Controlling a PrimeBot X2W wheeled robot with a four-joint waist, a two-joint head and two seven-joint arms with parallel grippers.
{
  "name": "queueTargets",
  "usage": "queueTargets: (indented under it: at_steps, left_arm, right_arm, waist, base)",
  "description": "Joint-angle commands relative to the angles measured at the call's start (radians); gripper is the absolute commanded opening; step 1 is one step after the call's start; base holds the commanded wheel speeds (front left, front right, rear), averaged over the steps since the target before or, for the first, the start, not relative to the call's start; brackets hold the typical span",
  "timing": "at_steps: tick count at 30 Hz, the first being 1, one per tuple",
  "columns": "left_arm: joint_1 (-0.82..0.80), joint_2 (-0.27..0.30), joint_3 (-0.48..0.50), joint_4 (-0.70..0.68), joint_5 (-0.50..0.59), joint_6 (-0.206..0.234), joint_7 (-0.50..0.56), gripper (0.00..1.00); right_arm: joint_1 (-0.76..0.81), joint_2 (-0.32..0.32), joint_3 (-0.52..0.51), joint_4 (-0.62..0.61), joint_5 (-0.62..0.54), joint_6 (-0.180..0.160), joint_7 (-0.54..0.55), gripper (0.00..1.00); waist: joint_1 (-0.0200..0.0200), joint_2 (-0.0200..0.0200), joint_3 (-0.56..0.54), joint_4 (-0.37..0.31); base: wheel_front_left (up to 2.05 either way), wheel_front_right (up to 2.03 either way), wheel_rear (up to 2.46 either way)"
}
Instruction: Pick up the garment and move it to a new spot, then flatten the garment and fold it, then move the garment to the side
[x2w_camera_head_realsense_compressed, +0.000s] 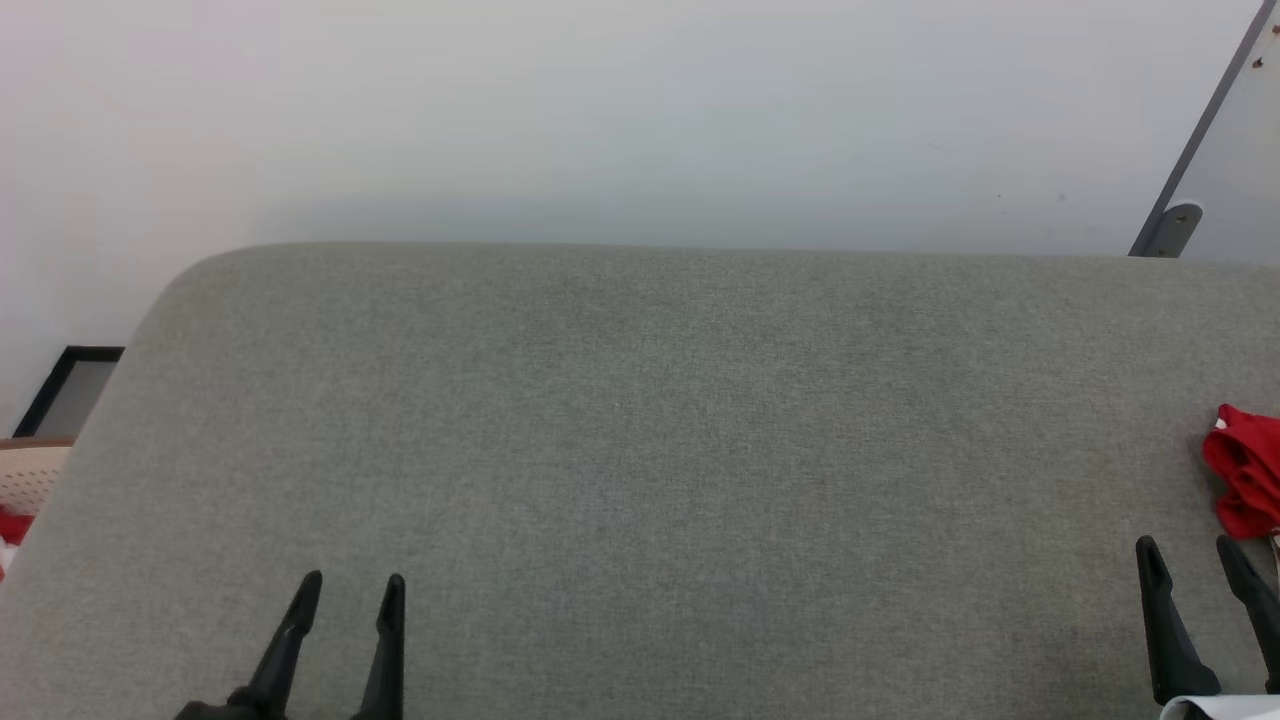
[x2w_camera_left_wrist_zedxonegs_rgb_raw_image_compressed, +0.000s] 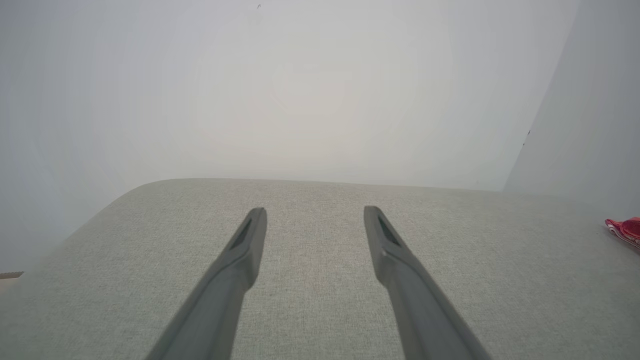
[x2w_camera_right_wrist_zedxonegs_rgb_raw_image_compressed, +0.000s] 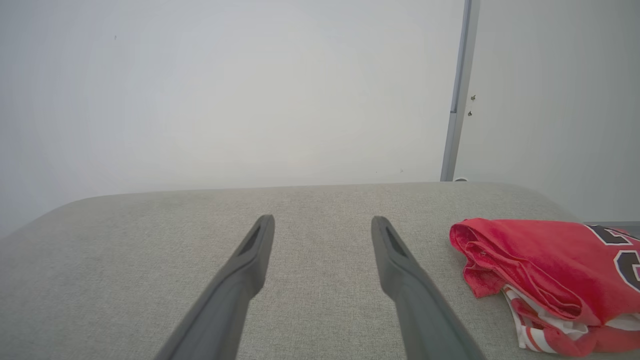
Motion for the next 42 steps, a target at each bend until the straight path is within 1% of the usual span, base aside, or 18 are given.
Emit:
queueTargets:
  at_steps: [1,13,14,18,30,42]
  left_arm:
    - [-0.005,0.005,-0.001,-0.002,-0.001,-0.002,0.001,1.0]
    - [-0.006,-0.003,0.019,-0.009,-0.012,-0.002,0.001,1.0]
    - [0.0,-0.005,0.015,-0.001,-0.008,0.0,0.0,0.0]
    - [0.008,-0.017,0.006,0.036,-0.014,0.0,0.001,0.0]
    - [-0.04,-0.021,0.009,0.075,-0.246,0.001,0.049,0.0]
    - [-0.085,-0.027,0.013,0.116,-0.444,0.0,0.094,0.0]
  right_arm:
    - [0.003,0.004,0.003,-0.002,0.004,-0.002,-0.004,1.0]
    - [-0.016,0.006,0.019,-0.014,0.02,-0.002,0.005,1.0]
    - [-0.01,0.002,0.019,-0.007,0.006,0.0,0.004,0.0]
    - [0.0,0.022,0.024,0.031,0.01,0.0,0.005,0.0]
    - [-0.042,0.044,0.018,0.072,0.214,0.0,0.042,0.0]
    - [-0.079,0.065,0.012,0.108,0.39,0.0,0.075,0.0]
  waist:
    - [0.0,0.0,0.001,0.0]
    - [0.0,0.0,0.015,-0.016]
    - [0.0,0.0,0.014,-0.015]
    - [0.0,0.0,0.014,-0.015]
    - [0.0,0.0,0.015,-0.017]
    - [0.0,0.0,0.015,-0.019]
  base:
    - [0.0,0.0,0.0]
    - [0.0,0.0,0.0]
    - [0.0,0.0,0.0]
    - [0.0,0.0,0.0]
    - [0.0,0.0,0.0]
    - [0.0,0.0,0.0]
